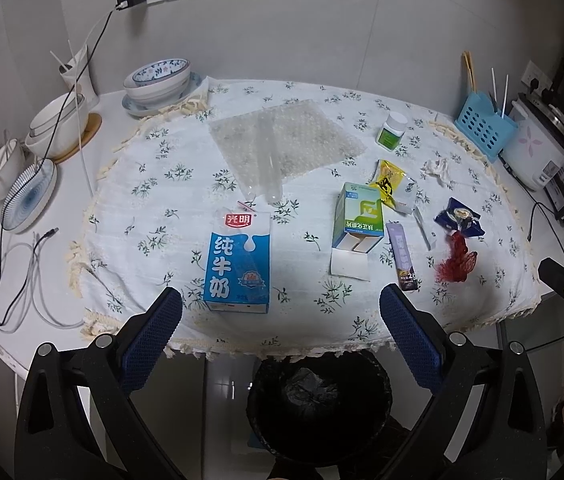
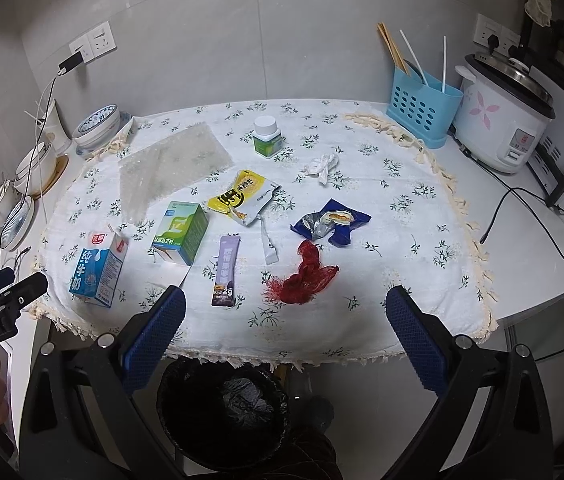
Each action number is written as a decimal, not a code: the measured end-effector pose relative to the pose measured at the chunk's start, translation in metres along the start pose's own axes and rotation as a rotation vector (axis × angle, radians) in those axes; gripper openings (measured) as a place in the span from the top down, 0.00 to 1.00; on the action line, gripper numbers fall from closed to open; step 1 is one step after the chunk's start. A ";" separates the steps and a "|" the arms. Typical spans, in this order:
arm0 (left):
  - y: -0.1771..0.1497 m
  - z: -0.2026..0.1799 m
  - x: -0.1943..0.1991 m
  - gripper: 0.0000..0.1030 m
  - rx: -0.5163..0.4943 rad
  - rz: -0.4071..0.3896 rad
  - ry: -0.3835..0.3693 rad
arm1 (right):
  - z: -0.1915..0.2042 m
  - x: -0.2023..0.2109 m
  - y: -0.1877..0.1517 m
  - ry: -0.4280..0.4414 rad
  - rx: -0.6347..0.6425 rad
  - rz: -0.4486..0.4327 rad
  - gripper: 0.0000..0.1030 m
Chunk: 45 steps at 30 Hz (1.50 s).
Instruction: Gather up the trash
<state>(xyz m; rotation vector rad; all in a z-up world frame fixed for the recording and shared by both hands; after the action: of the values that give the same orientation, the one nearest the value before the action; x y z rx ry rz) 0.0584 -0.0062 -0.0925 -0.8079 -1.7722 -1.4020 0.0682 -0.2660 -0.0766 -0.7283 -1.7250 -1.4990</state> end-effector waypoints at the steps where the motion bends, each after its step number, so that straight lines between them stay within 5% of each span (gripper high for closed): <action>1: 0.000 0.000 0.000 0.06 0.000 0.001 -0.001 | 0.000 0.000 0.000 0.001 0.000 0.000 0.07; 45: -0.001 -0.003 0.006 0.06 -0.021 -0.001 -0.013 | 0.006 0.012 0.002 0.026 -0.015 -0.010 0.07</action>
<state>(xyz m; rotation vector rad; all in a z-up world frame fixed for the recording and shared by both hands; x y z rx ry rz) 0.0543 -0.0091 -0.0874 -0.8292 -1.7712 -1.4210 0.0618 -0.2604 -0.0663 -0.7053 -1.7019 -1.5235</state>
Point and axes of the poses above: each gripper's, at about its wrist camera, not at the fingertips, and x roughly against the way its jaws point, z to its left, y to its top, the point moved 10 cm from there along -x, roughly the way its jaws point, and after that the axes turned 9 degrees about x, right-handed, at the moved point
